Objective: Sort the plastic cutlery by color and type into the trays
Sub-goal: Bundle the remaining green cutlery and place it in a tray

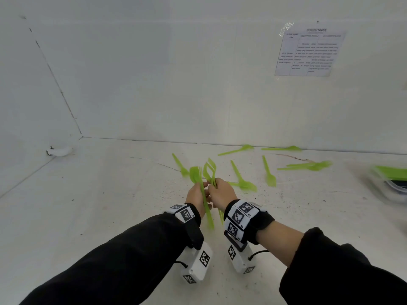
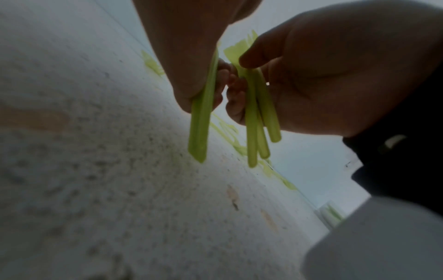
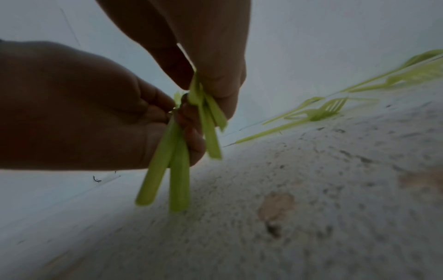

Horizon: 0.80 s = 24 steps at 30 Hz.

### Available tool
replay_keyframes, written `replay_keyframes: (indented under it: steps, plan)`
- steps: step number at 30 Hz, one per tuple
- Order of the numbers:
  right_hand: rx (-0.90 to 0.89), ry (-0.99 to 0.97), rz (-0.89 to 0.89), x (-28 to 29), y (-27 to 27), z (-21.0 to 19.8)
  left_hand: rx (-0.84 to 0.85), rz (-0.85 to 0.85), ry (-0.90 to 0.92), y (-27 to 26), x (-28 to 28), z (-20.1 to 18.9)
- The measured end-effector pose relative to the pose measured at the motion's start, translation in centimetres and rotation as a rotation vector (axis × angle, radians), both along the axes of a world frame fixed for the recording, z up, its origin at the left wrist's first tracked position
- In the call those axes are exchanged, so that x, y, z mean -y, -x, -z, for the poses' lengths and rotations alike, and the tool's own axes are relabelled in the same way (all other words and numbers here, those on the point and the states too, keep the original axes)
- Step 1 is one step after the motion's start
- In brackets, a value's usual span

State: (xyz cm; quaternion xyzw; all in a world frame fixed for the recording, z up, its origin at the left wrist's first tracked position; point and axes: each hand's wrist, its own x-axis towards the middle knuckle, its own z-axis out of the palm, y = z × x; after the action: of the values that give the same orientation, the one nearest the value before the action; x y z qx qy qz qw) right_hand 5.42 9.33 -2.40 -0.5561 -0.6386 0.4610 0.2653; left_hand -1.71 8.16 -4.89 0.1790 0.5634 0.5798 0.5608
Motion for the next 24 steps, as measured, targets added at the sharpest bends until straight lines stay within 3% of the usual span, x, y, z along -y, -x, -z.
replay_keyframes:
  steps: [12,18,24]
  plan:
    - [-0.036,-0.081,0.135,0.5,-0.9,0.5,-0.048,0.033,-0.046,-0.7,-0.5,1.0]
    - [0.001,-0.096,0.137,0.2,-1.4,0.8,-0.129,0.009,-0.035,-1.2,-0.1,0.5]
    - [-0.034,-0.079,0.073,0.1,-1.6,0.5,-0.103,0.001,-0.044,-0.8,-0.4,1.1]
